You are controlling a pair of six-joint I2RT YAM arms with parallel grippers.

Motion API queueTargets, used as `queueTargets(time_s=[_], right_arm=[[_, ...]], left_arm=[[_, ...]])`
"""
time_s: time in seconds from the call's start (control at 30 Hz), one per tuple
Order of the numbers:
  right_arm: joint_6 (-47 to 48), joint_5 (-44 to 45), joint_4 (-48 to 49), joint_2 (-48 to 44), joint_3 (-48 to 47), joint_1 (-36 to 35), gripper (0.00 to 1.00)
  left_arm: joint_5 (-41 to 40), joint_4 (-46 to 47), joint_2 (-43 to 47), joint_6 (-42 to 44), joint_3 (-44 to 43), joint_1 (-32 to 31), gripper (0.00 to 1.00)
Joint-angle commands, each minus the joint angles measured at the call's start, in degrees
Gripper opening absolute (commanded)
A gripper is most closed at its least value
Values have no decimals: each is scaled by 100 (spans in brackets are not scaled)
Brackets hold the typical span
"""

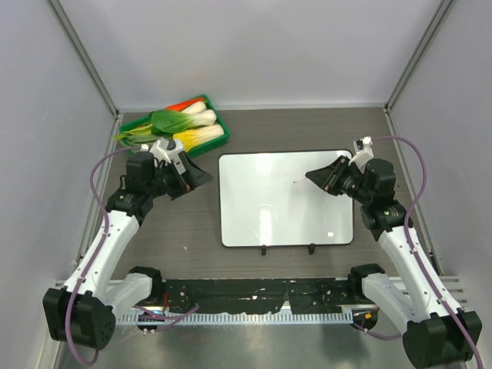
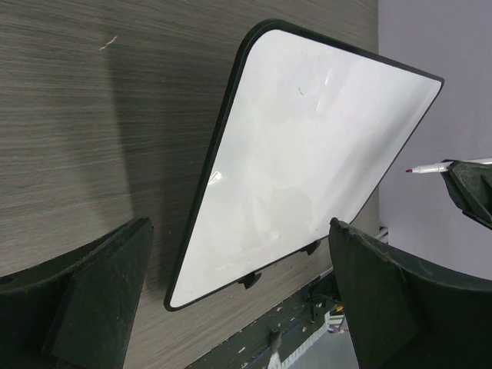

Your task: Write a sentence on the whiteboard

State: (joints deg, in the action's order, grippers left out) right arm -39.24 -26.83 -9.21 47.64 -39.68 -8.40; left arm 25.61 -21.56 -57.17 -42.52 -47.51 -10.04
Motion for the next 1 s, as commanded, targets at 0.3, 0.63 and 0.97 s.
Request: queueTargets(time_s=[0.3, 0.63, 0.97], right_arm=[[57, 643, 288, 263, -602, -662, 1], [285, 1723, 342, 799, -1041, -1900, 1], [690, 2340, 25, 1134, -1428, -2323, 1]], left_arm=[[463, 47, -172, 306, 110, 29, 100], [559, 29, -277, 367, 312, 29, 100], [683, -32, -242, 596, 356, 29, 100]])
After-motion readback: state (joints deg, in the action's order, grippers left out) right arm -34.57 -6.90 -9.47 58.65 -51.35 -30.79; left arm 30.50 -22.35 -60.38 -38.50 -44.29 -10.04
